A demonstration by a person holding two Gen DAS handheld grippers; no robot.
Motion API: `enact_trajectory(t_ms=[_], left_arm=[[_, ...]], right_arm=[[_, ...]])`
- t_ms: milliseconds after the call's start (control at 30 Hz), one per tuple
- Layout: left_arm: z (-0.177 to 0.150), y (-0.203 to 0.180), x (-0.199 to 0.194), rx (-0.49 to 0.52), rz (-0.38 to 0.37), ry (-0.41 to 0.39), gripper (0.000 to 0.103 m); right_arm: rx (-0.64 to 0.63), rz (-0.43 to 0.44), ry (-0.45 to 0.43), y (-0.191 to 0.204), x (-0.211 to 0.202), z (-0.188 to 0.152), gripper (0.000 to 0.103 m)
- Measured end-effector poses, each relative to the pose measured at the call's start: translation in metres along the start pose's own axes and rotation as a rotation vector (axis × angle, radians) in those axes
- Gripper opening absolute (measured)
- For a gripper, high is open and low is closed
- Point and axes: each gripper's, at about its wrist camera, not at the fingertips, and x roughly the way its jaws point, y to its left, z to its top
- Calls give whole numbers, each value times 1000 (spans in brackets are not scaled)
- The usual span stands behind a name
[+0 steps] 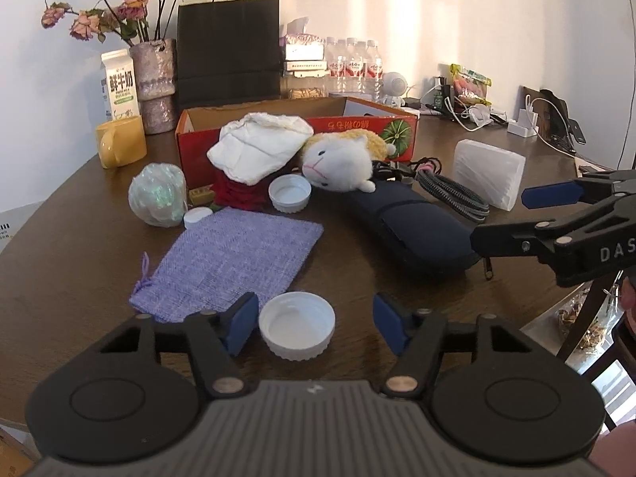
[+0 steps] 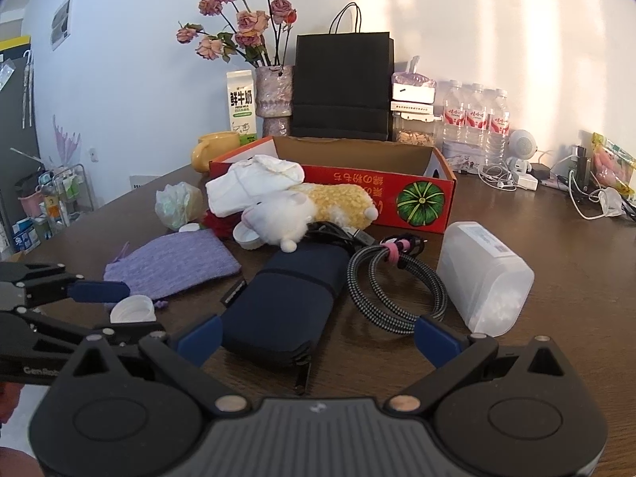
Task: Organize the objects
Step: 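Move the left gripper back and grasp the white cup lid, then grasp the navy glasses case with the right gripper while the left gripper holds the lid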
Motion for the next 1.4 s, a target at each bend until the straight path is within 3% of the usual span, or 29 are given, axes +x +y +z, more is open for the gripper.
enact_trajectory(t_ms=[100,700,1033,1400], left_arm=[[-1,3,2,-19,-15,-2,41],[10,23,-25,-74,-7,-97,41],[13,42,-20,-106,-5,-115,41],[16,54,-5,-117,-35,-107,41]], right_arm=[[-3,8,8,2,3,-1,103],[-21,51,40,17,19,5,103],[3,60,110,28,55,22,103],[20,9,173,32,99,31,103]])
